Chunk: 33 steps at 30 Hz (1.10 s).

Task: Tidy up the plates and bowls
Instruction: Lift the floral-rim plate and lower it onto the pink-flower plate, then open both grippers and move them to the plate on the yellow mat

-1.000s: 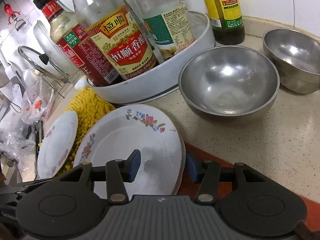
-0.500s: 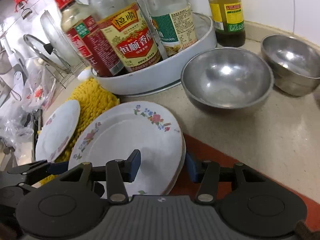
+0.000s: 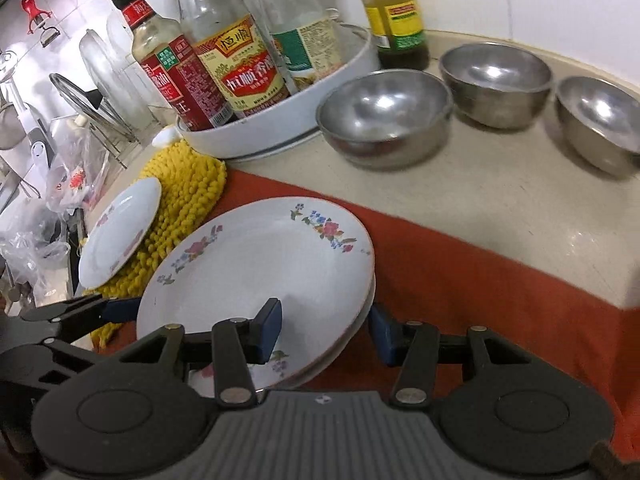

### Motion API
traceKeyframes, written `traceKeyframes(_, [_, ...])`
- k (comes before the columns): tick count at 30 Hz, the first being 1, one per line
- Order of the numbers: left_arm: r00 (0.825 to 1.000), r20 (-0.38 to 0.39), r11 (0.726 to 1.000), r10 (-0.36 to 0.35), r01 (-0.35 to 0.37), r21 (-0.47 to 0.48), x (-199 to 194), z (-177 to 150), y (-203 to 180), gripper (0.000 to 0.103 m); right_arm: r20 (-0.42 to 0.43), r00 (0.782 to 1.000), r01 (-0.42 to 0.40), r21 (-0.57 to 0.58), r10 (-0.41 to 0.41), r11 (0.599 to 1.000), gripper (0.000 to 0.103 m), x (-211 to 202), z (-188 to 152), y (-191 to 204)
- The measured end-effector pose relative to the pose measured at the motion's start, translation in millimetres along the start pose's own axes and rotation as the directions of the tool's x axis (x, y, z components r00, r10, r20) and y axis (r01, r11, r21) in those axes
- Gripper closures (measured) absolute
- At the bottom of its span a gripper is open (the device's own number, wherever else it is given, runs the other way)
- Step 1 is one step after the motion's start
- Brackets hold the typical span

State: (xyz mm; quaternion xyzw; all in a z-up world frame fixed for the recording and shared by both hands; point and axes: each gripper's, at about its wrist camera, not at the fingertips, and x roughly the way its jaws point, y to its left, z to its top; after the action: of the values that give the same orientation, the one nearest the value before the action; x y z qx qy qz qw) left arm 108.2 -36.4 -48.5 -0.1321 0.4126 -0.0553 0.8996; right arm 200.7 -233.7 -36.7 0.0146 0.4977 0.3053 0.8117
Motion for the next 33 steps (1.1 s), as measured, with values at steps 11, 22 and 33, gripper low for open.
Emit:
traceKeyframes(11, [0.997, -0.072, 1.000, -0.010, 0.011, 0.020, 7, -10, 0, 0.016, 0.013, 0.999, 0.039, -0.005, -0.039, 0.999, 0.061, -15, -24, -7])
traceKeyframes(22, [0.993, 0.024, 0.992, 0.113, -0.114, 0.046, -15, -7, 2, 0.013, 0.097, 0.992, 0.092, -0.048, -0.087, 0.995, 0.061, -36, -25, -2])
traceKeyframes(33, [0.974, 0.028, 0.974, 0.224, -0.225, 0.013, -26, -14, -2, 0.011, 0.097, 0.994, 0.057, -0.138, -0.044, 0.989, 0.061, -33, -27, 17])
